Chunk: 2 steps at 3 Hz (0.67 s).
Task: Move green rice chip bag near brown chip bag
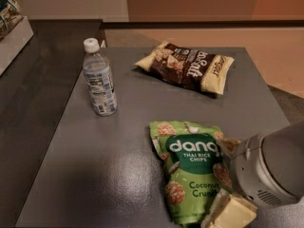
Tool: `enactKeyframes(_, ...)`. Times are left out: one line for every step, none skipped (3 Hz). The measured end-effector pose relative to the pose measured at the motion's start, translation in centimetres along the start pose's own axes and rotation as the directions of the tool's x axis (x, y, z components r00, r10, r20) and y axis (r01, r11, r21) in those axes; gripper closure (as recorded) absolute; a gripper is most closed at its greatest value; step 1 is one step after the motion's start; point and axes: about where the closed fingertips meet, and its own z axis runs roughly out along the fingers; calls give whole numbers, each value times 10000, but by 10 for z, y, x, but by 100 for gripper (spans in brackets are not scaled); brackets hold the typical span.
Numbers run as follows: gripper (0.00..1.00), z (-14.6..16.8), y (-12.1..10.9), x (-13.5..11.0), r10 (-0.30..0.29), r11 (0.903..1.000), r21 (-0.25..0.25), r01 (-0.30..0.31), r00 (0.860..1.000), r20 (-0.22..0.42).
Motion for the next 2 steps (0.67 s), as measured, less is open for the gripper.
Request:
enactKeyframes(18,6,-2,-3,-82,9997,251,80,9999,85)
enactKeyframes(41,6,-2,-5,-217,9989,412,212,9997,110)
